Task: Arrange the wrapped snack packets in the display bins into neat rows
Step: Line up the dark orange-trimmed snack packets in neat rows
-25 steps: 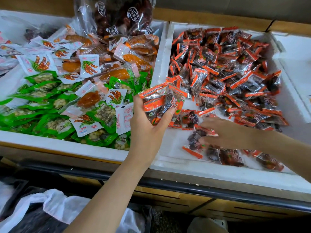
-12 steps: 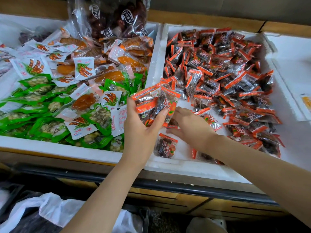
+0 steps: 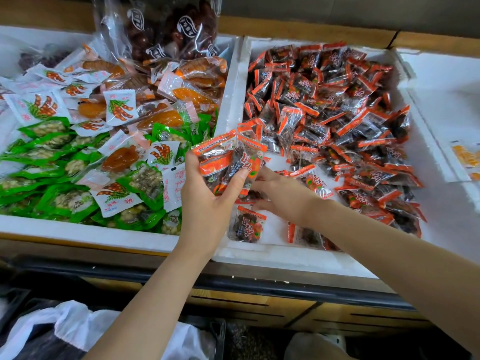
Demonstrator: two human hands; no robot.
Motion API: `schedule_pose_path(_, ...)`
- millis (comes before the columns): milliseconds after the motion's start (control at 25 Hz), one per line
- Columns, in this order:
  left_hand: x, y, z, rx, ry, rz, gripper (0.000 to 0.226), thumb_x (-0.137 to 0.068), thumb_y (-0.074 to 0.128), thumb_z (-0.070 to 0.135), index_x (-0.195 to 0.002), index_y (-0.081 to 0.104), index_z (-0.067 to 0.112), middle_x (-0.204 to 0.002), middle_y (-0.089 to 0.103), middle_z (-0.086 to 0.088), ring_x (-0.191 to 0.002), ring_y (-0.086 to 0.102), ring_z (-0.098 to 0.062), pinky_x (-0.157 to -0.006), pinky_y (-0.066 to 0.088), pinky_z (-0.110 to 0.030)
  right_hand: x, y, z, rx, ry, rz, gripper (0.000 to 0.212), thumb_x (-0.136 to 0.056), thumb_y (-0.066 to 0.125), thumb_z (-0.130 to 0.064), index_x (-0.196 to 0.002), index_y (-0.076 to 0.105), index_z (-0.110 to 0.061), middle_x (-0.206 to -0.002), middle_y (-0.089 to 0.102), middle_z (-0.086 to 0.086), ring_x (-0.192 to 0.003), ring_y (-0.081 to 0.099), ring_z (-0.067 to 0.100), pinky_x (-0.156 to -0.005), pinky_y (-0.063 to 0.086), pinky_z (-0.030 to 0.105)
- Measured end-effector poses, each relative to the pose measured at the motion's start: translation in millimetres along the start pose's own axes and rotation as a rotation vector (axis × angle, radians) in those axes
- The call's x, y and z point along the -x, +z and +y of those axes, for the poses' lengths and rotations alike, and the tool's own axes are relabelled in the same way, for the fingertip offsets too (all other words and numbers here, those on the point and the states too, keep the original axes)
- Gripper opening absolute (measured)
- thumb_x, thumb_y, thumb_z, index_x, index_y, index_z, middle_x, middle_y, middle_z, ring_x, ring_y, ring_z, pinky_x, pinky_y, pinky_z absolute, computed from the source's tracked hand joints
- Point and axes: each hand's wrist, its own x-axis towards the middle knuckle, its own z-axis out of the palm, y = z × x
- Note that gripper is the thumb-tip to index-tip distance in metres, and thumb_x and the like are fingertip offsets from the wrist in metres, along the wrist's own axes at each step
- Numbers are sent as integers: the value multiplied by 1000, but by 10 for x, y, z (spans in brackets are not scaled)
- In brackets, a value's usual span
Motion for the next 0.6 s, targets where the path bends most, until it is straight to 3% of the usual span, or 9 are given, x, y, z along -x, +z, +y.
schedule_pose_path(80,8,7,14,-4,3,-1,36,-85,69,15,-100,42,33,-97,59,22,-89,57,18,-75,39,1,49,11,16,-36,-29,-23,48,-94,54,-32,-139,43,-24,-143,34,-2,-122,45,20,-97,35,31)
schedule_pose_path(240,12,16,21,-1,0,-1,35,-85,68,14,-100,42,31,-94,58,24,-87,56,21,-73,38,2,141,-79,228,-158,51,122,40,-92,56,-26,-132,49,-28,-133,46,-7,-115,52,16,-98,41,33)
schedule_pose_path(400,8,16,11,-7,-5,3,37,-85,69,15,-106,42,29,-96,58,25,-88,56,21,-73,39,2,211,-42,378,-127,137,45,43,-92,58,-23,-133,49,-27,-139,43,-7,-120,48,16,-102,39,33)
schedule_pose_path(520,23,21,30,-15,-4,-1,36,-85,68,14,-105,42,30,-97,57,24,-87,55,22,-72,38,3,219,-46,298,-179,119,106,39,-89,62,-23,-127,51,-25,-135,43,-5,-104,51,11,-95,42,31)
schedule_pose_path(600,34,24,44,-19,-2,-2,35,-85,68,13,-100,42,31,-95,57,24,-86,55,22,-71,38,3,309,-107,266,-134,99,192,31,-89,62,-27,-119,54,-24,-126,45,-6,-92,44,4,-87,42,25)
